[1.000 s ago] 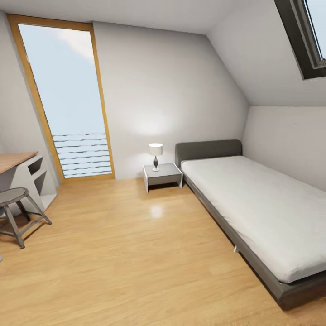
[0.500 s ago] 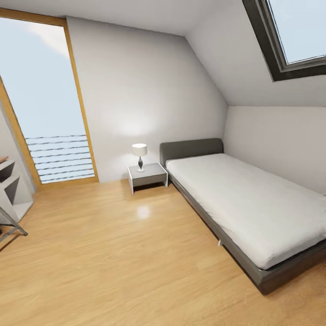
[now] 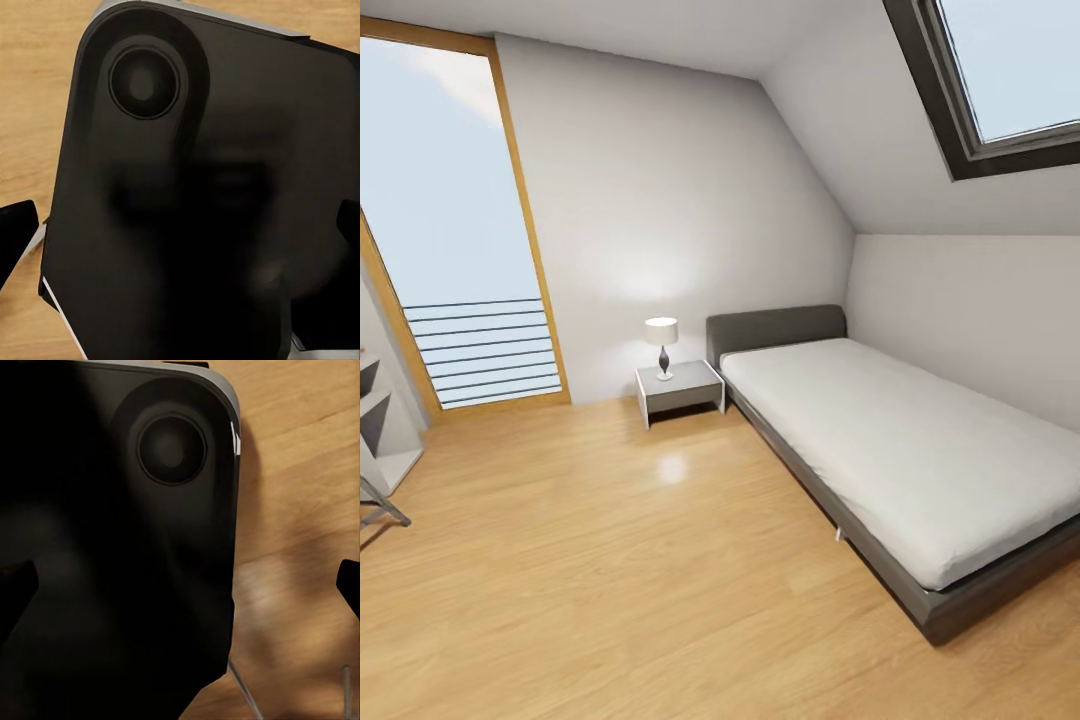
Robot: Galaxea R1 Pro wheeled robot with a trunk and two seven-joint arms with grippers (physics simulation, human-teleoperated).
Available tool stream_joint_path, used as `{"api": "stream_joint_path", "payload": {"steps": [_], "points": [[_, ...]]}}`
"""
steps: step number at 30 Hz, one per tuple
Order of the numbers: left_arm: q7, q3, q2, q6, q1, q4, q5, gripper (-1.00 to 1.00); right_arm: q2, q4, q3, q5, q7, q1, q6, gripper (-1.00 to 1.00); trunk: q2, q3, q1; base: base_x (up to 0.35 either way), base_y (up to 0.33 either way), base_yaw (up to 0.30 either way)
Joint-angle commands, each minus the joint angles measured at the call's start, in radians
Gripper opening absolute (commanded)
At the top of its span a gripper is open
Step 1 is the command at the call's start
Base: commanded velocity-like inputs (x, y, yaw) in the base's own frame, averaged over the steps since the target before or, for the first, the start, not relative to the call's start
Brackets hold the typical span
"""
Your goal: Attach the digital camera to the camera tripod in the bedroom.
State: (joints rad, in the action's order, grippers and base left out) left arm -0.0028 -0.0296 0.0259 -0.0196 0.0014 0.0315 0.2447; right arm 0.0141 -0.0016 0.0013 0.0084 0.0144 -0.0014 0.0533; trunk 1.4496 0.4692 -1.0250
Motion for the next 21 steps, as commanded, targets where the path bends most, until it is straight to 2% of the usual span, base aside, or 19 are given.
{"api": "stream_joint_path", "payload": {"steps": [1,17,21], "points": [[0.000,-0.003,0.000,-0.002,0.000,0.001,0.004,1.00,0.000,0.000,0.001,0.001,0.001,0.000,0.003,1.00,0.000,0.001,0.000,0.000,0.000,-0.007],[-0.001,-0.004,0.000,-0.002,0.000,0.001,0.004,1.00,0.001,0.000,0.003,0.002,0.001,0.000,0.002,1.00,0.000,0.001,0.000,0.000,0.002,-0.001],[0.000,-0.004,0.001,-0.002,0.000,0.001,0.003,1.00,0.001,0.000,0.003,0.002,0.001,0.000,0.002,1.00,0.000,0.001,0.000,-0.039,0.154,0.000]]}}
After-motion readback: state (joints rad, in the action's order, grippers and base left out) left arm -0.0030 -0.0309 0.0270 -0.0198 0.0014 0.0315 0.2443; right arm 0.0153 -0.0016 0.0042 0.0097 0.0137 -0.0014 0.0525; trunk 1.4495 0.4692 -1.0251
